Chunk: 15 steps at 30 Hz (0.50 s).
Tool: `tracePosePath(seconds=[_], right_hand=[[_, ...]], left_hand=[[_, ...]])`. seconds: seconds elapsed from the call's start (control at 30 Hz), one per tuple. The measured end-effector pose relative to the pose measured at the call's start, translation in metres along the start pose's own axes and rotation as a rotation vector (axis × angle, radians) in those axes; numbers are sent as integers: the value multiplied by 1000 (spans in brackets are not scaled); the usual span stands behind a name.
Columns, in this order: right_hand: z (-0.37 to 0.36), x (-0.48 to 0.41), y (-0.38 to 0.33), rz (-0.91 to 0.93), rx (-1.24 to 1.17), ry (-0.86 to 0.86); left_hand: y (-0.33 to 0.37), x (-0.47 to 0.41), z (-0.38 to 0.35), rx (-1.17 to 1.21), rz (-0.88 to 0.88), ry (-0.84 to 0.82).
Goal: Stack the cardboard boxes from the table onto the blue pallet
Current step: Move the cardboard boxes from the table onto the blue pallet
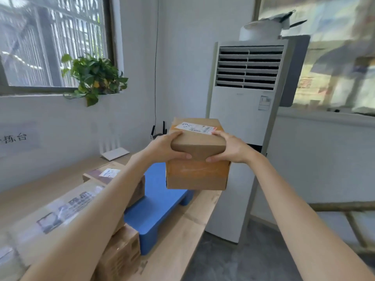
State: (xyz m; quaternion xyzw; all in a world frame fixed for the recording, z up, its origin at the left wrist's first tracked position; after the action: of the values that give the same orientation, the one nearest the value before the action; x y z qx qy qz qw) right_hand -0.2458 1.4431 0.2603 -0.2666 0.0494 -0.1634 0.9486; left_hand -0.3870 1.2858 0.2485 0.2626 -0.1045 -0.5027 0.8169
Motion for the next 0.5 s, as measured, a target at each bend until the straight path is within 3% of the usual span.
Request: tracePosePath(seconds=[0.23,0.5], right_hand=[[20,-129,38,76,-28,-52],[-23,-274,59,220,-103,-244]], left_hand=[[-50,-112,12,-12,85,45],[-141,-167,9,-2,304,102]])
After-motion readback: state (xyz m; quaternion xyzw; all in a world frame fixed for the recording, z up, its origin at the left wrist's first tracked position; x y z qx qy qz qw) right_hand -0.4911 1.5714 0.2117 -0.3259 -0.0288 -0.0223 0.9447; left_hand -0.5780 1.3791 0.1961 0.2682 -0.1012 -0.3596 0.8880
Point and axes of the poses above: each hand's wrist, its own x-axis away from the middle knuckle, its own z-axis out of the back of the hand, y = z × x, the point moved 8 cm from there along -x, towards the middle knuckle, and after that the axes turned 13 degrees about -y, right-handed, at the moved point
